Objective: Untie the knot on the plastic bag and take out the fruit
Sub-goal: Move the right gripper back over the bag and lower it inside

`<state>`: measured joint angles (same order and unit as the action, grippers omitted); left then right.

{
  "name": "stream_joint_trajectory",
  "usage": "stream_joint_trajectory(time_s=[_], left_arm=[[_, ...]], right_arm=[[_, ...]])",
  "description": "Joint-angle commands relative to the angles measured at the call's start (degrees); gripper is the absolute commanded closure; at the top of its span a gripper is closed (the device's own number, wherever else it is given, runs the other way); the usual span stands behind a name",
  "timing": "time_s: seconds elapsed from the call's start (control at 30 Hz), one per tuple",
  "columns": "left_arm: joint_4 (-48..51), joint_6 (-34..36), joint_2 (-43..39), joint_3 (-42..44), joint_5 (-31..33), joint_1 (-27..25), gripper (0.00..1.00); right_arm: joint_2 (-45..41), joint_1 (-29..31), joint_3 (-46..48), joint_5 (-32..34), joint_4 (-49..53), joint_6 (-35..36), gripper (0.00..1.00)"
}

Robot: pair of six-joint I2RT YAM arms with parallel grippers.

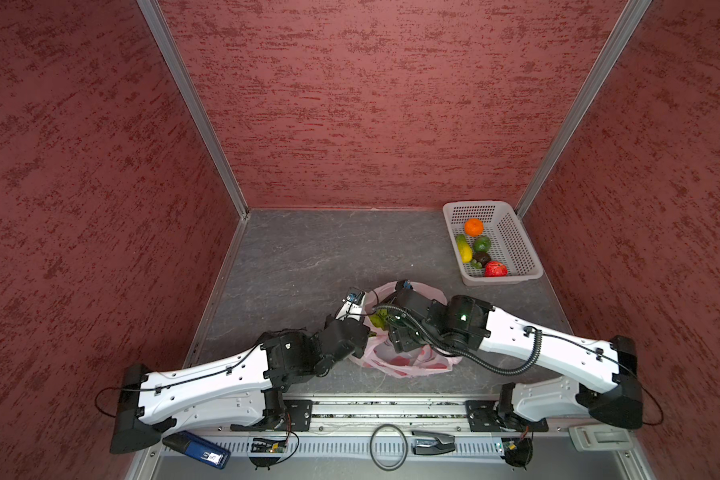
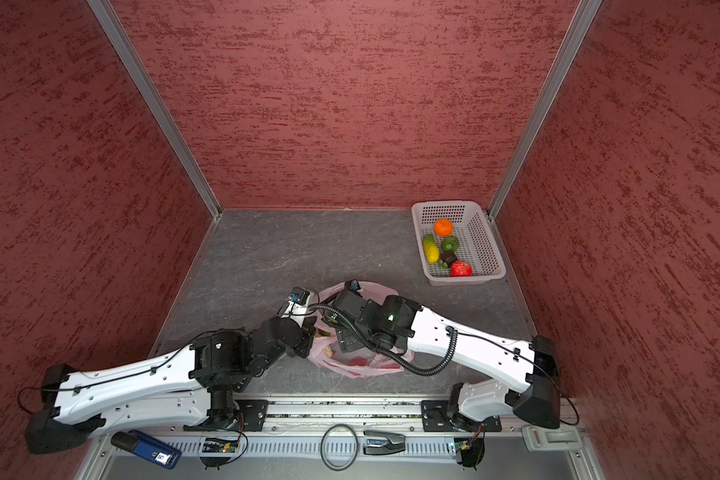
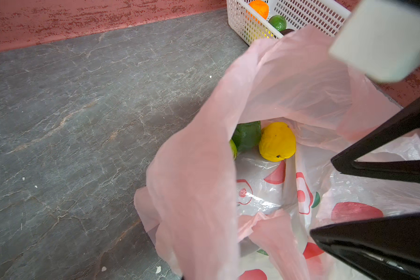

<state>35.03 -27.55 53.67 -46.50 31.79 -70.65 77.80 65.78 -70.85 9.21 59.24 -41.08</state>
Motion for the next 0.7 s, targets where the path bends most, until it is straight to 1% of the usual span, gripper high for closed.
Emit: stream_joint_trajectory(time_s=[0.0,0.23,0.37,0.4,0.5,0.6,0.67], left_arm=[[-1.1,0.5,0.0,-1.4,-0.3,0.2,1.0],[-1.2,0.8,1.5,-2.8,-0.4,0.1,1.0],[-2.0,0.6,1.6,-2.4,-0.5,0.0,1.0],[-2.1,0.5,1.6,-2.4,-0.5,-0.1,1.0],[-2.0,0.2,1.7,-2.2,-0.4,-0.4,1.0],[-2.1,0.1,1.8,-1.9,-0.4,-0.5,1.0],[-2.5,0.0,1.8,-1.6,-0.9,-0.6,1.0]], right_arm=[[0.9,0.2,2.9,1.2,-2.3,1.1,0.26],[2.5,0.3,6.5,-0.8,-4.7,3.7,0.26],[5.1,0.2,5.9,-3.3,-6.1,4.9,0.24],[7.0,0.2,5.4,-3.5,-6.0,4.9,0.24],[8.9,-0.9,5.2,-3.3,-5.7,3.4,0.22],[9.4,-3.7,8.1,-3.7,-8.2,0.0,0.21],[9.0,-5.2,9.3,-1.9,-10.3,-2.6,0.2]])
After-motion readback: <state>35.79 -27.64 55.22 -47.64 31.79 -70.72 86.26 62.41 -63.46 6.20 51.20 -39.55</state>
